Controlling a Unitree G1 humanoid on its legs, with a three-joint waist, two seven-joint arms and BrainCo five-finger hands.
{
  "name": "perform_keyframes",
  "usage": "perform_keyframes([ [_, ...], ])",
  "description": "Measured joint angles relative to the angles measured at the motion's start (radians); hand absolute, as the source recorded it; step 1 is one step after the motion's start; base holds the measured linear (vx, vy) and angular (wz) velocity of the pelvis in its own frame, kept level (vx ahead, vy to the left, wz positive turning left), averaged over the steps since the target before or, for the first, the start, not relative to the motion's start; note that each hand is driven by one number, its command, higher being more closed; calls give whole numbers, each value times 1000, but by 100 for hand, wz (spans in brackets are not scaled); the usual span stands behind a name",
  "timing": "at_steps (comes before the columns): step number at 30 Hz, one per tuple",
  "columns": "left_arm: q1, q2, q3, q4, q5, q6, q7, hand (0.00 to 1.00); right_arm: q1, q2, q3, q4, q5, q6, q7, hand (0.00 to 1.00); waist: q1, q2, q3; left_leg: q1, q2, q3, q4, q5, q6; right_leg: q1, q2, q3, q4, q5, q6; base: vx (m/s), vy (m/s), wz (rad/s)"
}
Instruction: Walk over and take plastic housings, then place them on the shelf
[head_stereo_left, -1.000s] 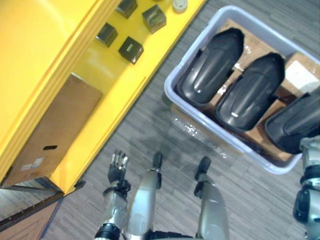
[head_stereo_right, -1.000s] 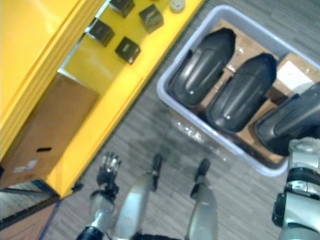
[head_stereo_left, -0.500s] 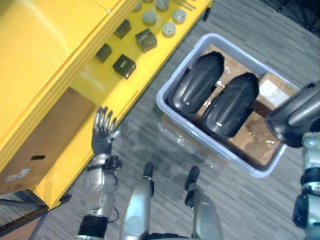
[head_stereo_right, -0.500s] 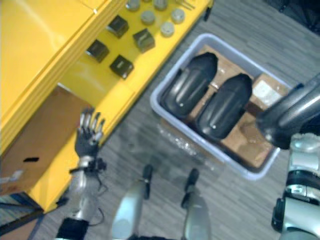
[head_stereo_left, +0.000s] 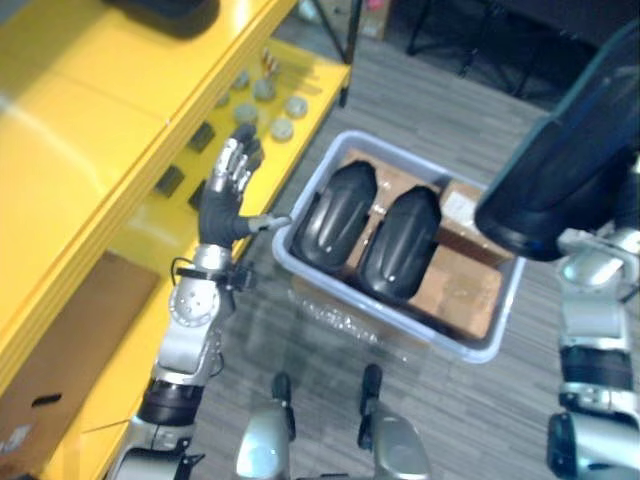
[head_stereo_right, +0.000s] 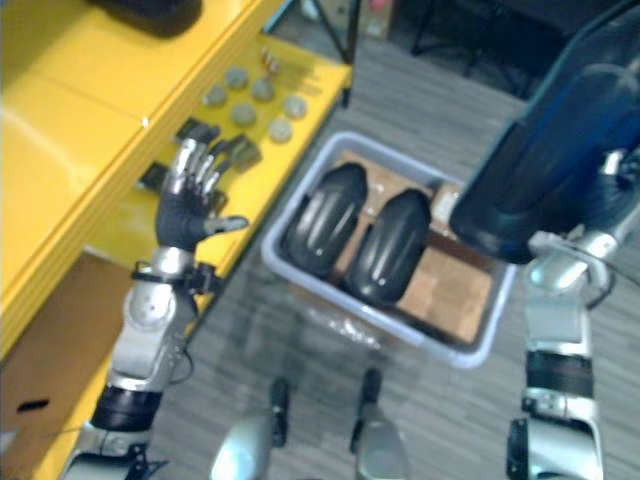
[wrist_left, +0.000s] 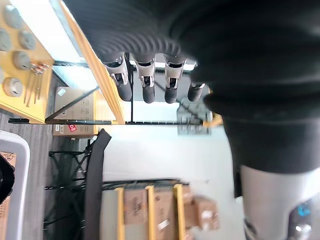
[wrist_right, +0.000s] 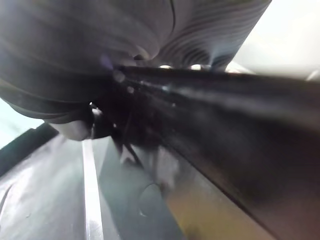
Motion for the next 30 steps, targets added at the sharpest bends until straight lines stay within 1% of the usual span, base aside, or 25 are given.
perform_keyframes([
  [1,-14,0,2,38,1,32,21,0,11,4,8,-16,-18,-19,1,100,-2,-1,-10,18,1,1,-3,0,0,17,1,1,-7,0,0,50,1,-8],
  [2,-17,0,1,56,7,46,34,0,15,6,10,-22,-23,-30,3,100,-3,-1,-20,23,1,2,-6,-1,-1,21,1,1,-10,0,0,24,-5,-8],
  [3,-19,0,3,78,30,68,52,0,20,11,9,-31,-28,-50,9,100,-6,0,-28,37,2,2,-17,-4,-5,29,4,1,-12,0,0,-3,-8,-5],
  [4,-19,0,3,87,32,75,55,0,21,15,9,-34,-33,-56,12,100,-5,0,-33,43,3,3,-23,-4,-6,31,5,2,-13,0,0,0,0,0],
  [6,-21,0,3,117,41,111,71,0,27,34,16,-35,-56,-79,20,100,-7,-1,-46,62,3,4,-35,-6,-8,48,7,1,-15,0,0,-35,2,1],
  [7,-21,0,3,126,41,117,73,0,31,35,24,-35,-57,-86,20,100,-7,-1,-52,65,3,5,-35,-6,-9,50,7,2,-15,0,0,-52,-4,-2],
  [8,-23,0,3,151,38,145,73,0,34,38,56,-35,-60,-107,24,100,-7,-2,-62,83,3,6,-45,-7,-10,64,10,1,-19,-1,-1,-62,-15,-2],
  [10,-23,-1,0,180,26,165,66,0,35,48,75,-35,-65,-129,36,100,-7,-4,-72,96,4,7,-51,-8,-9,79,13,1,-24,-2,-3,-75,-21,-2],
  [11,-23,-2,-1,199,13,186,61,0,35,58,83,-35,-65,-138,45,100,-6,-5,-86,95,5,9,-54,-9,-9,79,14,1,-29,-1,-5,-65,-16,-5],
  [13,-23,-3,-4,241,-68,233,35,0,36,72,102,-35,-65,-155,55,100,-4,-7,-106,110,7,18,-71,-6,-11,82,13,2,-31,-1,-7,-51,-9,-10],
  [14,-23,-3,-9,253,-94,240,30,0,36,74,109,-35,-64,-159,61,100,-3,-7,-107,116,8,22,-74,-5,-12,85,14,5,-31,-1,-7,-32,-6,-11],
  [16,-23,-9,-35,290,-205,268,-7,0,39,77,128,-35,-64,-168,78,100,-5,-6,-118,131,9,25,-89,-1,-13,96,15,6,-32,-1,-8,-40,-5,-6],
  [19,-22,-40,-41,308,-343,279,-66,0,48,84,155,-34,-66,-169,92,100,-6,-10,-130,151,6,27,-120,16,-17,103,14,6,-37,-1,-7,0,0,0],
  [22,-22,-51,-81,310,-409,279,-90,0,52,109,195,-11,-71,-169,110,100,-6,-9,-140,174,3,26,-145,28,-22,113,15,3,-44,-1,-7,0,0,0],
  [27,-22,-60,-108,311,-415,277,-94,0,52,128,243,41,-94,-164,128,100,-3,-9,-150,183,-1,25,-158,34,-21,117,13,0,-44,-1,-7,0,0,0],
  [30,-21,-68,-116,312,-415,271,-110,0,52,148,267,46,-94,-161,130,100,-3,-9,-150,201,-3,22,-174,43,-20,129,12,-2,-44,0,-6,-32,14,2],
])
